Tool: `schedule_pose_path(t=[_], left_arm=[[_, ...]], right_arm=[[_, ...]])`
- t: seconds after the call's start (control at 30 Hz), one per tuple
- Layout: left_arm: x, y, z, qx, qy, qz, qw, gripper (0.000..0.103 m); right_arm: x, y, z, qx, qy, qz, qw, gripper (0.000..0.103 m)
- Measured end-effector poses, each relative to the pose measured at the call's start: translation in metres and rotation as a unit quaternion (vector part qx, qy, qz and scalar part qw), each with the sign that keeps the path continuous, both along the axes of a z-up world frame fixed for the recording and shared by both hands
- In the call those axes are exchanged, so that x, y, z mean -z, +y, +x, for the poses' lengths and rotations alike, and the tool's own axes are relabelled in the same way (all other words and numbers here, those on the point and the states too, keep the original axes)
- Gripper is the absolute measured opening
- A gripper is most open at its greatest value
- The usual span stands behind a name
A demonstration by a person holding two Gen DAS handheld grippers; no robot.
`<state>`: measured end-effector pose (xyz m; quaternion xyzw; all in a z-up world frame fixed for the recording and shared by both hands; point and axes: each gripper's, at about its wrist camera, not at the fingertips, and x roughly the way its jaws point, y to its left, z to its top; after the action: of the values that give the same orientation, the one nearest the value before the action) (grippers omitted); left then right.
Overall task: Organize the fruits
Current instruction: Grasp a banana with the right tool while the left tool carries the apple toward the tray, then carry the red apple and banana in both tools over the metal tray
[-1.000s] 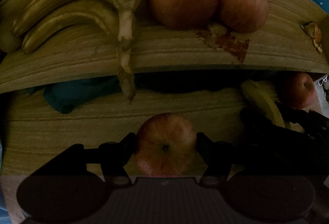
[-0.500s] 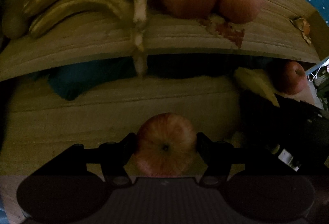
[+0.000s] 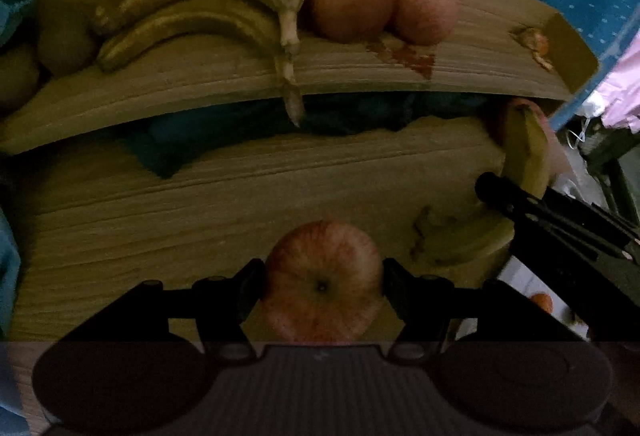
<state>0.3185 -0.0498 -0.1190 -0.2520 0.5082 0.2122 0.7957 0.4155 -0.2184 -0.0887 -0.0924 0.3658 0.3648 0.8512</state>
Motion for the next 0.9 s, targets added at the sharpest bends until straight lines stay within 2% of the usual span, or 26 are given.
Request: schedule_pose_path(t=[0.23, 0.5, 0.7, 0.9], left_arm=[[-0.017, -0.017, -0.009, 0.047, -0.014, 0.005, 0.9988, 0.068], [-0.017, -0.050, -0.004, 0.105, -0.023, -0.004, 0.9942, 0.068], [-0.020, -0.083, 0.020, 0.148, -0.030, -0.006, 0.9885, 0.068], [-0.017, -0.119, 0.054, 0.171, -0.027, -0.007, 0.9850, 0.068]], right_arm=[[-0.020, -0.035, -0.039, 0.043, -0.008, 0.000, 0.999, 0.035], [-0.031, -0.093, -0.073, 0.100, 0.007, -0.012, 0.995, 0.035], [-0.030, -0.141, -0.070, 0.157, 0.018, -0.013, 0.987, 0.035], [-0.022, -0.185, -0.043, 0.178, 0.036, -0.016, 0.983, 0.035]])
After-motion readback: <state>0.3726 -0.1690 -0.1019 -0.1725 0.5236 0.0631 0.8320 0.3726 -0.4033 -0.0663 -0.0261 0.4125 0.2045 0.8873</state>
